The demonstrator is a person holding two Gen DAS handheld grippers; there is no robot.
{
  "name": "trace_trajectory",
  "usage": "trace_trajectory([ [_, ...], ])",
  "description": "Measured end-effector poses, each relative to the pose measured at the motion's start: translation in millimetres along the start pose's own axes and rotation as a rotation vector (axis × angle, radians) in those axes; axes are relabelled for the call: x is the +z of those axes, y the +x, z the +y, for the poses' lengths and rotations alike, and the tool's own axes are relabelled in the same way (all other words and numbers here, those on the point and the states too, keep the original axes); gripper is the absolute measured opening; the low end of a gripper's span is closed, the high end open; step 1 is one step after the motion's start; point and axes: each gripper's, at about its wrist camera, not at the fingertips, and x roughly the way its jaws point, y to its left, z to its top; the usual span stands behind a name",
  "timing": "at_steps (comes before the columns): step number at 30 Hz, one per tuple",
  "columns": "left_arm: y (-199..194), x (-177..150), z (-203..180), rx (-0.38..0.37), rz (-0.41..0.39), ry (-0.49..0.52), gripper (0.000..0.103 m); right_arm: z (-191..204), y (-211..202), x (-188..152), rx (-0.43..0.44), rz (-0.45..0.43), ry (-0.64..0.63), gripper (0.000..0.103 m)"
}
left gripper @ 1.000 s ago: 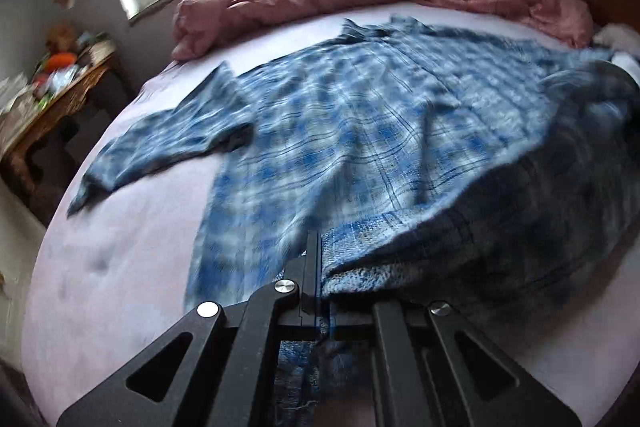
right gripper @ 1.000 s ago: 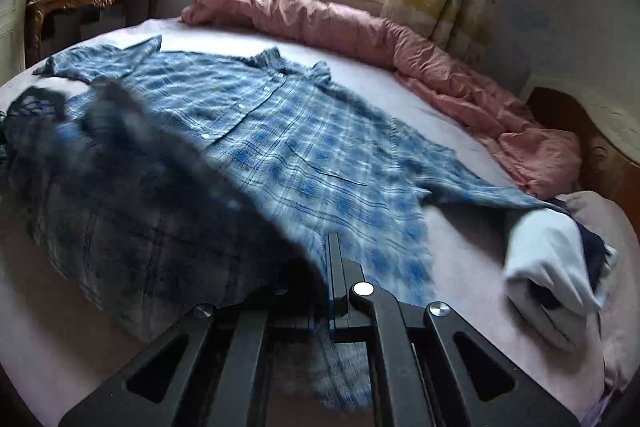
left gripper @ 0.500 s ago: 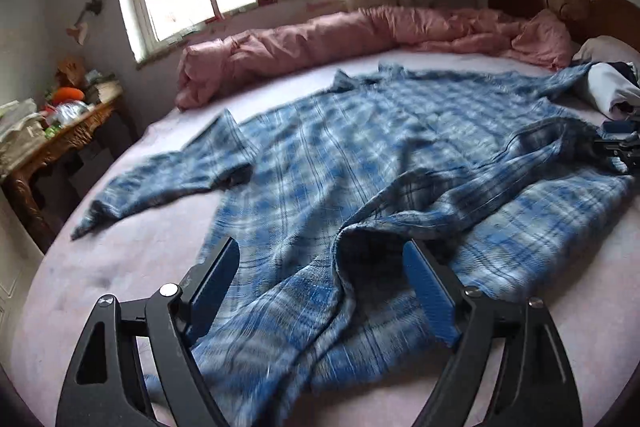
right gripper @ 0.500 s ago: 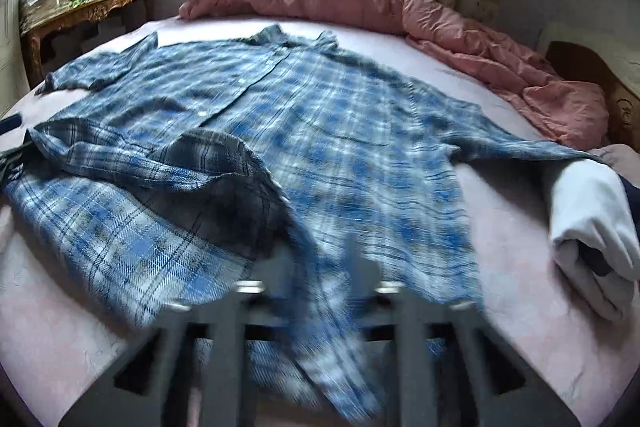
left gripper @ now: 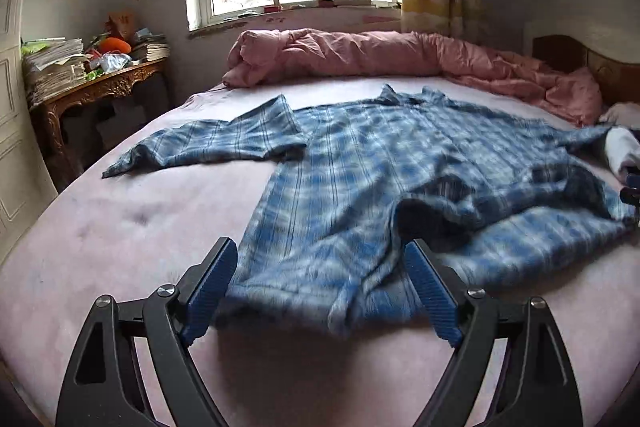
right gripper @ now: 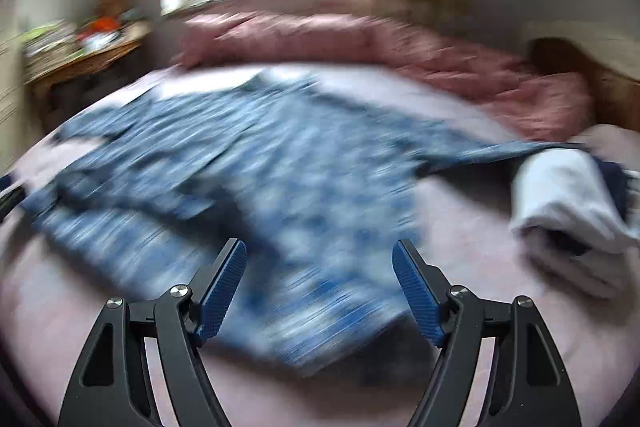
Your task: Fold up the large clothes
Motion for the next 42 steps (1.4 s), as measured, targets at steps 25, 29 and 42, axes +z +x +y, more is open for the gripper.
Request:
trace_trajectory([
  [25, 35.3, -21.4, -30.6, 0.178, 0.115, 0.157, 0.085, -15.8, -38.4, -55.1, -0.296, -0.007, -0.087, 0.077],
  [29, 34.5, -20.7, -29.0, 0.164, 0.114, 0.155, 0.085, -17.8, -20.8, -45.4, -0.374, 0.090, -0.216, 0.075],
  [42, 36.8, -19.1, -25.7, 0.146, 0.124, 0.139, 0.085, 10.9, 16.5, -16.8, -0.225, 0.127, -0.538, 0.007],
])
